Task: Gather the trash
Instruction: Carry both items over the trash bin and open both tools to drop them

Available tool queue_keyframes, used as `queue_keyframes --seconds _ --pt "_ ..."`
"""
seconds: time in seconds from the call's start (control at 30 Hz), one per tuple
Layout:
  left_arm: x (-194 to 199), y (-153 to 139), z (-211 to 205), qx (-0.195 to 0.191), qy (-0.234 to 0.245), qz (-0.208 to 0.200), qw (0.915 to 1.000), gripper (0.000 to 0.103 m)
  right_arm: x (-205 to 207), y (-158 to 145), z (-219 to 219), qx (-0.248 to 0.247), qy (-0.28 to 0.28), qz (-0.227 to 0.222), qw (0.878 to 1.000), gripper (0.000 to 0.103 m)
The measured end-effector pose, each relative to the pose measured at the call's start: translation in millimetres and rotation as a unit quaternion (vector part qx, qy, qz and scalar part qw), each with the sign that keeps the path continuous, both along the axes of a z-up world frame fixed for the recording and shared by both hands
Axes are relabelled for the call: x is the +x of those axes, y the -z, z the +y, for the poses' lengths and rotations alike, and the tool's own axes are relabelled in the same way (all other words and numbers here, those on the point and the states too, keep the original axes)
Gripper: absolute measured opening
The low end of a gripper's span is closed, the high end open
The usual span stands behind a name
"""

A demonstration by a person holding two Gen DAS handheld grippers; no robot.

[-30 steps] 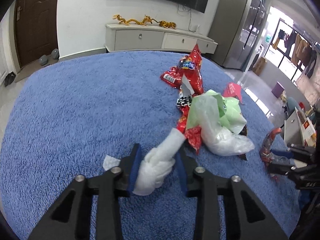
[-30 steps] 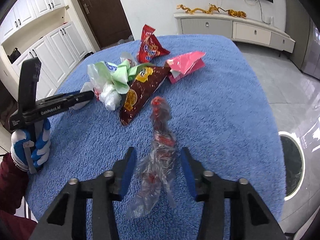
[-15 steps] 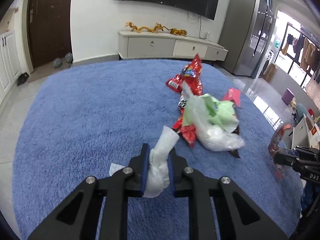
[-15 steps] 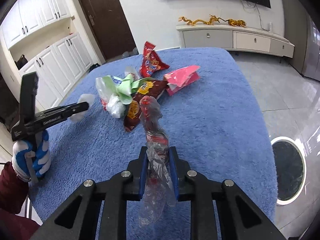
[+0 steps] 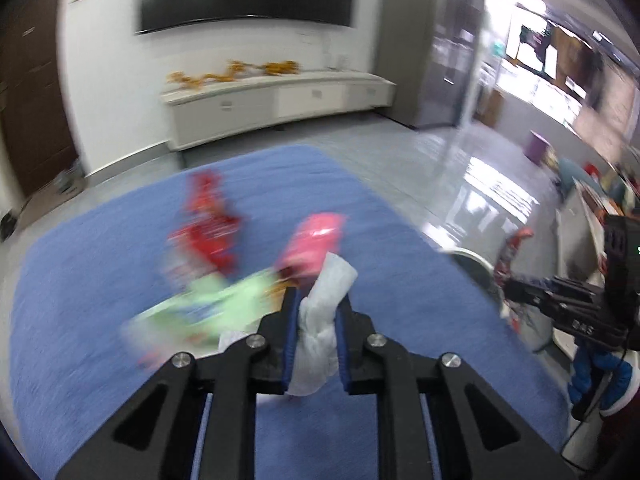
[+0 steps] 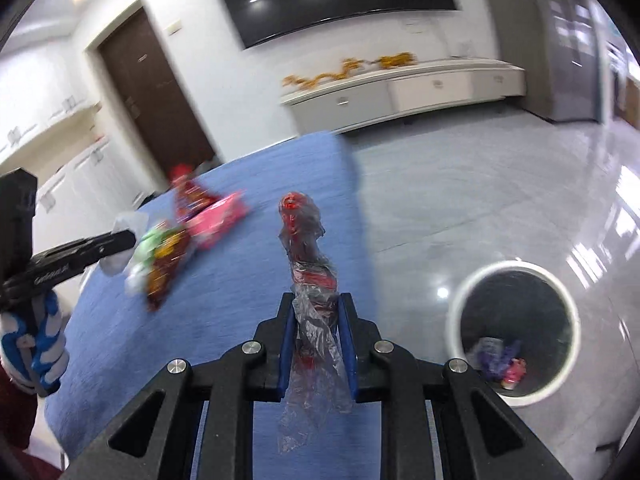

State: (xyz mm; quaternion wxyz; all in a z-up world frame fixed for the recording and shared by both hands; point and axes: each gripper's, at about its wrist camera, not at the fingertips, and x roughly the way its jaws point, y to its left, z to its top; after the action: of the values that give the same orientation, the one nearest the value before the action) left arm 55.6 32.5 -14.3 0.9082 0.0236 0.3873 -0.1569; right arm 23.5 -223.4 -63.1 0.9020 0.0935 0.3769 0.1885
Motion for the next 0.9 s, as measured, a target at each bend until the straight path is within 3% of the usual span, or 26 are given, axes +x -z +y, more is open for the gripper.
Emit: queue_keyframes --seconds 0.13,0.37,0.47,0.67,0.7,0.77,0.8,0.9 --pt "34.9 7.7 -94.1 0.008 0.074 0.025 0.9969 0.016 9.2 11.0 -66.8 0.007 0.070 0.006 0.998 0.020" --pt "82.6 33.7 -219.3 -0.001 0.145 0.080 0.9861 0.016 33.3 40.5 -150.1 -0.004 0.150 0.036 0.988 0.020" --pt "99.7 46.7 -262.5 -0.002 0.156 0.092 0.9835 0.017 44.7 55.2 -167.3 -0.003 0.163 0.053 0.985 0.020" --pt "131.9 72.7 -301.2 -0.034 0.159 0.147 0.9756 0.018 62.9 88.2 -187.3 -0.010 0.186 0.088 0.979 0.023" --pt "136.0 75.5 -305.4 -0.037 0.159 0.153 0.9747 0.022 65.3 94.4 -190.8 -0.012 0.190 0.094 0.977 0.025" --pt "142.2 80.0 -310.1 -0.046 0.154 0.163 0.9734 0.044 68.0 100.3 -195.6 -0.017 0.200 0.100 0.975 0.043" --pt "143.5 80.7 -311.2 -0.050 0.152 0.163 0.9736 0.055 69.8 103.1 -197.3 -0.016 0.203 0.101 0.974 0.045" --pt "147.5 83.6 -314.0 -0.054 0.149 0.166 0.9732 0.055 69.8 108.5 -200.4 -0.011 0.209 0.106 0.972 0.048"
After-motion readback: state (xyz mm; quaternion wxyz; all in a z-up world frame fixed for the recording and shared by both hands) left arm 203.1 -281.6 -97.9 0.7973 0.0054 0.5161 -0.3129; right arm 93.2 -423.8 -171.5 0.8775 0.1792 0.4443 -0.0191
